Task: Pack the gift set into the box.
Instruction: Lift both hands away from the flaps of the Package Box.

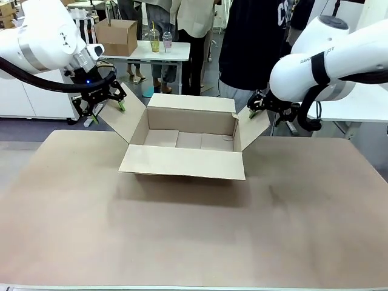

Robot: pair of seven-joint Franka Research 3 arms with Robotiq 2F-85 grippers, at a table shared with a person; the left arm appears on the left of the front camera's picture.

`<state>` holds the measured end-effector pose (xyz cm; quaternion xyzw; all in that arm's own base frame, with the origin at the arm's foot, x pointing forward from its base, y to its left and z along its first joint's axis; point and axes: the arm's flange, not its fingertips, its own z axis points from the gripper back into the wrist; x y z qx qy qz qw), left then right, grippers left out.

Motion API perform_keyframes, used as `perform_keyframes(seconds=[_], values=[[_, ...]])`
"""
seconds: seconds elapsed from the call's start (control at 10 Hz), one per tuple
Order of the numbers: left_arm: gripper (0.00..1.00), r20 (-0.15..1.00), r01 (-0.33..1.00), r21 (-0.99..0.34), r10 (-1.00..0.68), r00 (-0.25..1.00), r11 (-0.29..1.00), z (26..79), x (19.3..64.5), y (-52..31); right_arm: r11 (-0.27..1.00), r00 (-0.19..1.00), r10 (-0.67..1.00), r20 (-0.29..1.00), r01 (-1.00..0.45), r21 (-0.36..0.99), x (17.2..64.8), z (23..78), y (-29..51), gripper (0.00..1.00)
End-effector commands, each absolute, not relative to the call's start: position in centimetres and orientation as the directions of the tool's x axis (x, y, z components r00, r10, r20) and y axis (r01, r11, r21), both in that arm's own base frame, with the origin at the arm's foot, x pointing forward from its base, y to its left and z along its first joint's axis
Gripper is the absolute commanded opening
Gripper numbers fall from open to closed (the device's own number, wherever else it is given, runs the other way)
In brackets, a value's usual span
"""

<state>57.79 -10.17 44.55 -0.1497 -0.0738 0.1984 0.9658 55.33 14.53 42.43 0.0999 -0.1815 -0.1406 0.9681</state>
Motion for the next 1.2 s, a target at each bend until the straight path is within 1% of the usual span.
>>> perform_keyframes(seconds=[0.0,1.1], values=[[1.00,0.092,-0.376,-0.309,0.421,0.903,0.874,44.78,57.68,-10.14,0.946,0.899,-0.301,0.319,0.241,0.215,55.62,42.44,14.58,1.00],[1.00,0.092,-0.376,-0.309,0.421,0.903,0.874,44.78,57.68,-10.14,0.946,0.899,-0.301,0.319,0.241,0.215,55.62,42.44,14.58,1.00]])
